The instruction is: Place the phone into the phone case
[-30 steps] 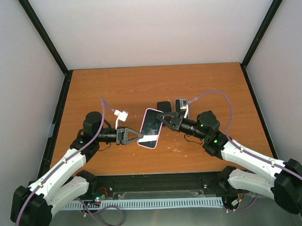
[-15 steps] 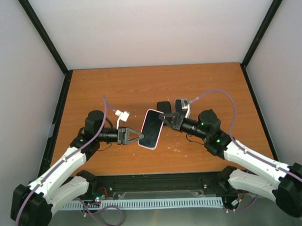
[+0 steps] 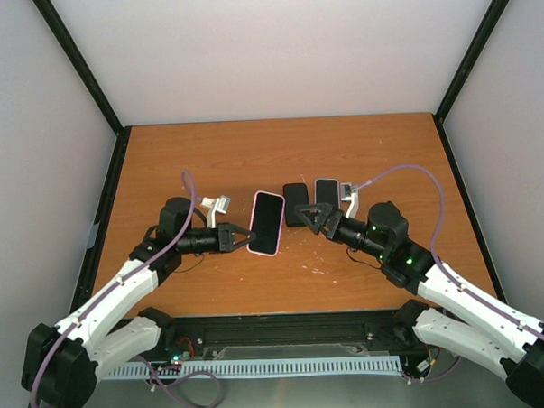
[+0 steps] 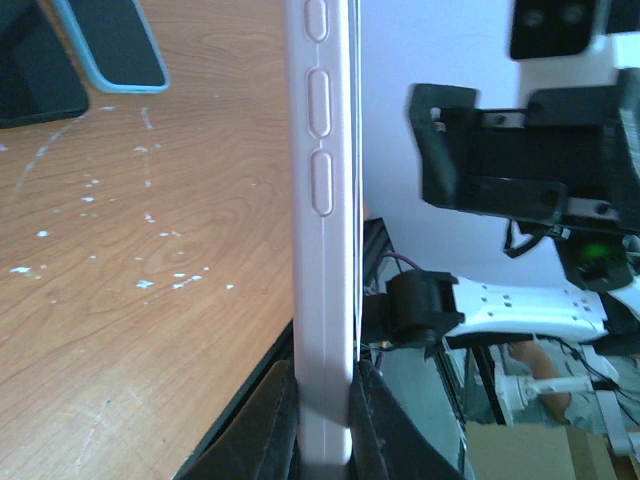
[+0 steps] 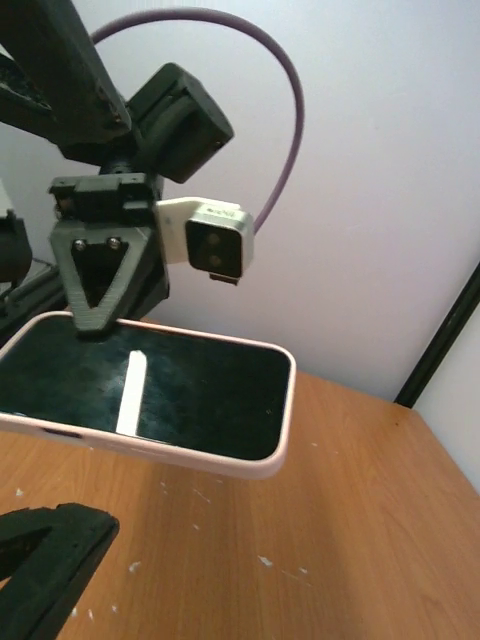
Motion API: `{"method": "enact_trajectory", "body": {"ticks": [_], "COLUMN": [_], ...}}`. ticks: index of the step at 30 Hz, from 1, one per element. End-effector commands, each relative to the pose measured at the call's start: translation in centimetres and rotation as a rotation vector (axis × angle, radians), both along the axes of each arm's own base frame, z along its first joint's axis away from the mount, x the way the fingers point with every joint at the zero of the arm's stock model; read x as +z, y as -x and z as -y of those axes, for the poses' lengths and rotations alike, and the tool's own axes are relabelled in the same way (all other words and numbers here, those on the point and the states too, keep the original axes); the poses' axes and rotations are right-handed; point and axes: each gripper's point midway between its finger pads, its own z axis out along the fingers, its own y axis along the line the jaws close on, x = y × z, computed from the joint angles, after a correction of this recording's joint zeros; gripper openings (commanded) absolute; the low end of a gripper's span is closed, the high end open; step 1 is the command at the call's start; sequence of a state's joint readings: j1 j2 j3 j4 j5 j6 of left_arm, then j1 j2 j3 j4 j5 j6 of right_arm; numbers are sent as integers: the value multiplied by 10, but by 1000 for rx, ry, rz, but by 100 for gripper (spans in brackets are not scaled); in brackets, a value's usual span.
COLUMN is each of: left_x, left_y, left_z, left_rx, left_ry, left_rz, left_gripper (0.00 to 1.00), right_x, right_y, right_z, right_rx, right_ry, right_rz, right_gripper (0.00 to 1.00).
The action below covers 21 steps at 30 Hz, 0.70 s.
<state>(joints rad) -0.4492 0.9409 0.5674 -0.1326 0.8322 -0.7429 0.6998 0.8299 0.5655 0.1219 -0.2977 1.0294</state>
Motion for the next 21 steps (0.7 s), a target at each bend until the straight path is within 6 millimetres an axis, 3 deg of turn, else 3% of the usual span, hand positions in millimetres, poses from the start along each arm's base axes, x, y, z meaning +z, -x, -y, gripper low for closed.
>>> {"method": "enact_trajectory", "body": {"ticks": [1,10,17,21], "left_x": [-6,-62,-83,-88], "left_y": [-29,-90,-134,-150], "left_z": [-9,-50,-76,-72], "left_rx": [132,361,479,463], "left_ry": [-53,-151,-135,-84], "left_rz": [6,-157,-209,-224], "left_gripper": [0,0,0,0], "right_x": [-20,-22,-20,-23], "right_y": [4,19,25,24], "right_z": [16,39,56,63], "right_rx": [-45,-87,-136,-163], "right_ry": [86,132,158,177], "right_rz": [-27,-11,5,-1], "right_gripper": [100,100,100,100]}}
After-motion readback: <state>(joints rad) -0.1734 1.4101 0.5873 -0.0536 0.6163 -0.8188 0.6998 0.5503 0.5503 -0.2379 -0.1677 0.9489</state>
